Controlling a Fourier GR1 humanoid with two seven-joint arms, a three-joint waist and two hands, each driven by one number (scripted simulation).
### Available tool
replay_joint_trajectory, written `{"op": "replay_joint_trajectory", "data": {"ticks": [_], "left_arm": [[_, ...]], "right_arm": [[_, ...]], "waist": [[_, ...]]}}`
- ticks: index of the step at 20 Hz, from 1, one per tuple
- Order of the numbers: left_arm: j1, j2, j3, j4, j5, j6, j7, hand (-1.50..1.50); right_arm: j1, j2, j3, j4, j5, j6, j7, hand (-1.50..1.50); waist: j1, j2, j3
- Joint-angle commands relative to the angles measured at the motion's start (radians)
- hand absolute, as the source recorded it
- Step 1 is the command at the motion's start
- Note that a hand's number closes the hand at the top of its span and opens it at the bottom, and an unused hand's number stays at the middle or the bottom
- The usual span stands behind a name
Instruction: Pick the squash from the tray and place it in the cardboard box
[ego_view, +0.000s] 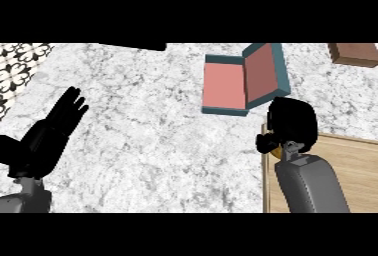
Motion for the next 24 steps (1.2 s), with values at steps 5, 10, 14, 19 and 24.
{"op": "replay_joint_trajectory", "data": {"ticks": [5, 10, 14, 19, 24], "left_arm": [[-0.043, -0.018, -0.059, 0.023, -0.010, -0.022, 0.018, 0.00], [-0.072, -0.024, -0.063, 0.044, -0.013, -0.022, 0.013, 0.00], [-0.093, -0.024, -0.062, 0.050, -0.023, -0.010, 0.019, 0.00], [-0.094, -0.007, -0.046, 0.085, -0.036, -0.008, 0.010, 0.00], [-0.095, -0.025, -0.032, 0.086, -0.030, 0.018, 0.009, 0.00]], "right_arm": [[-0.362, 0.017, 0.025, 0.125, -0.026, -0.129, 0.364, 1.50], [-0.589, 0.017, 0.025, 0.226, 0.044, -0.187, 0.547, 1.50], [-0.696, 0.017, 0.010, 0.335, 0.086, -0.233, 0.652, 1.50], [-0.837, 0.017, -0.028, 0.461, 0.129, -0.261, 0.739, 1.50], [-0.947, 0.017, -0.071, 0.606, 0.125, -0.283, 0.784, 1.50]], "waist": [[0.082, 0.003, -0.007], [0.078, -0.003, -0.012], [0.075, 0.000, -0.012], [0.050, 0.000, -0.012], [0.019, -0.009, -0.010]]}}
